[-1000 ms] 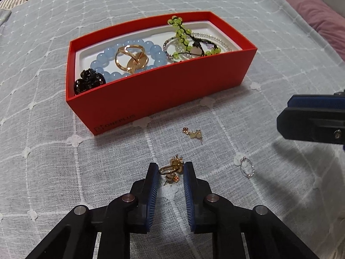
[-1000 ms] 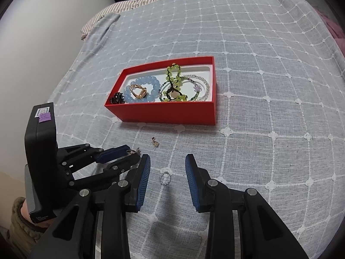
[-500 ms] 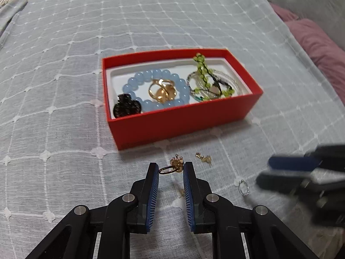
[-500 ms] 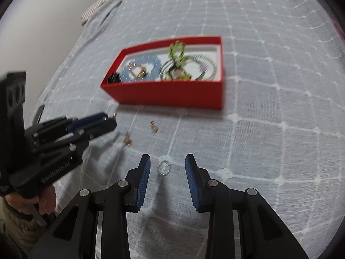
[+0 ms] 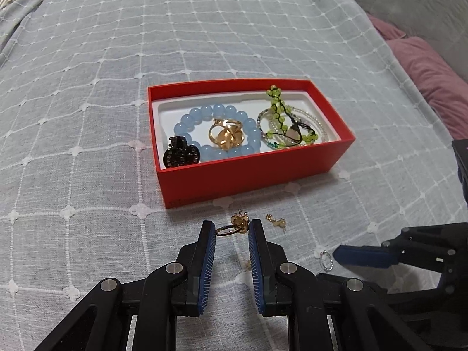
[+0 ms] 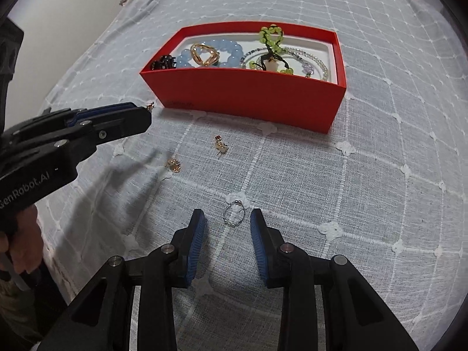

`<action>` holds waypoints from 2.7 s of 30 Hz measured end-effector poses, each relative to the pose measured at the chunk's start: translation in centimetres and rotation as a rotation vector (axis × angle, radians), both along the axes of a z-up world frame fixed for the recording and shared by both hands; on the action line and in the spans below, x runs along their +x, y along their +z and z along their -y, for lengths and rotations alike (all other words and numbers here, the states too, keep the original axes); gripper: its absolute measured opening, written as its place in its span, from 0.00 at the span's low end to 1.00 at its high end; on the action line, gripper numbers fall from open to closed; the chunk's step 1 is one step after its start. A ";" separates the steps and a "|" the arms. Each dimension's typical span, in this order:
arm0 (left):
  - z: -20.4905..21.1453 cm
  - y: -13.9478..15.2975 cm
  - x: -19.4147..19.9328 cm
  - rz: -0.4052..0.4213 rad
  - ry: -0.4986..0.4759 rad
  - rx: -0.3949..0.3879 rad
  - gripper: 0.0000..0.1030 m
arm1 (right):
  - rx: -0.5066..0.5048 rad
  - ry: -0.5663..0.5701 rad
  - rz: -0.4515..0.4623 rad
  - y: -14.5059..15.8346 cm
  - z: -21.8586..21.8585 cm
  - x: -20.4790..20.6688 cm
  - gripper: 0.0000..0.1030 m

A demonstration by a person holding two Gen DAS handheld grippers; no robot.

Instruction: Organize jewelry

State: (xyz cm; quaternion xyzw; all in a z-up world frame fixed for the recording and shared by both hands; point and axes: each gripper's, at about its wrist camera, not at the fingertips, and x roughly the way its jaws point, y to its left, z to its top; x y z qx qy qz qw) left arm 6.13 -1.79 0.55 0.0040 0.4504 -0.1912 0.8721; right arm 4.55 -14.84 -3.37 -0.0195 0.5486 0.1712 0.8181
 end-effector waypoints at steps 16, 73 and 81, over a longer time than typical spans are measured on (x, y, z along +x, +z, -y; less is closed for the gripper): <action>-0.2 0.1 0.1 0.009 0.017 -0.003 0.18 | -0.024 0.031 0.025 -0.1 -0.6 -0.1 0.08; -0.2 0.6 -0.1 0.018 0.012 -0.019 0.18 | -0.081 0.062 0.117 -0.3 -2.3 -0.3 0.05; -0.3 0.7 -0.1 0.022 0.014 -0.020 0.18 | -0.053 0.070 0.147 0.3 -2.4 -0.6 0.05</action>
